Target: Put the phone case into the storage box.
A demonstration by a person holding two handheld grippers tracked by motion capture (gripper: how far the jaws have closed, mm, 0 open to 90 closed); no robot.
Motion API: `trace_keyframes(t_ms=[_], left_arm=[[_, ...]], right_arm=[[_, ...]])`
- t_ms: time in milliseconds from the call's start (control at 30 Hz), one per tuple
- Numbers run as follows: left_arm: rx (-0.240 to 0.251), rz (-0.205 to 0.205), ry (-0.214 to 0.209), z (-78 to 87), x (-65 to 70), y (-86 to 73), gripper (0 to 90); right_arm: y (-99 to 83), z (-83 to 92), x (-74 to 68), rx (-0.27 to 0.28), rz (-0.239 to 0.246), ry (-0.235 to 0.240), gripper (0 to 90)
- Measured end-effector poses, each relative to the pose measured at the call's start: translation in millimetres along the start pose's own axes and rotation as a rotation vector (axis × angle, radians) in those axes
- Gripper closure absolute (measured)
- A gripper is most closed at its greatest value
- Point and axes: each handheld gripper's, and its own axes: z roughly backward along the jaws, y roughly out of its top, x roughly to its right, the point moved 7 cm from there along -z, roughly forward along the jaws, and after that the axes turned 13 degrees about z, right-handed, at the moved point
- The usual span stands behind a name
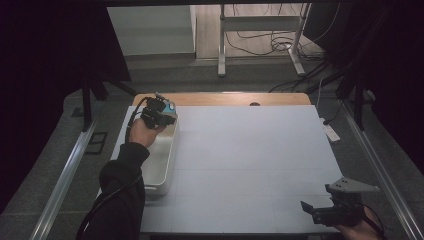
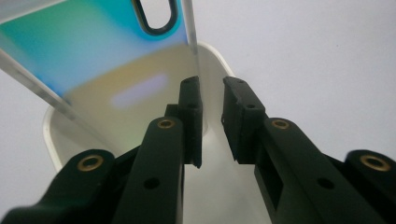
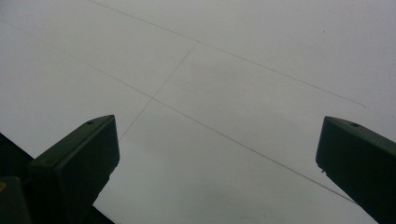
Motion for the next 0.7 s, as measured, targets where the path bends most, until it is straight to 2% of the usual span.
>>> trace_keyframes(t_ms=[400, 700], left_arm=[[0.041, 0.015, -0.033, 4.1, -1.6, -0.6, 71.2], [0.066, 0.016, -0.054, 5.2, -2.5, -3.4, 61.0]], right_arm=[[0.1, 0.1, 0.0, 0.001, 0.0, -0.001, 0.0], [0.0, 0.3, -0.1, -0.001, 0.001, -0.001, 0.0]])
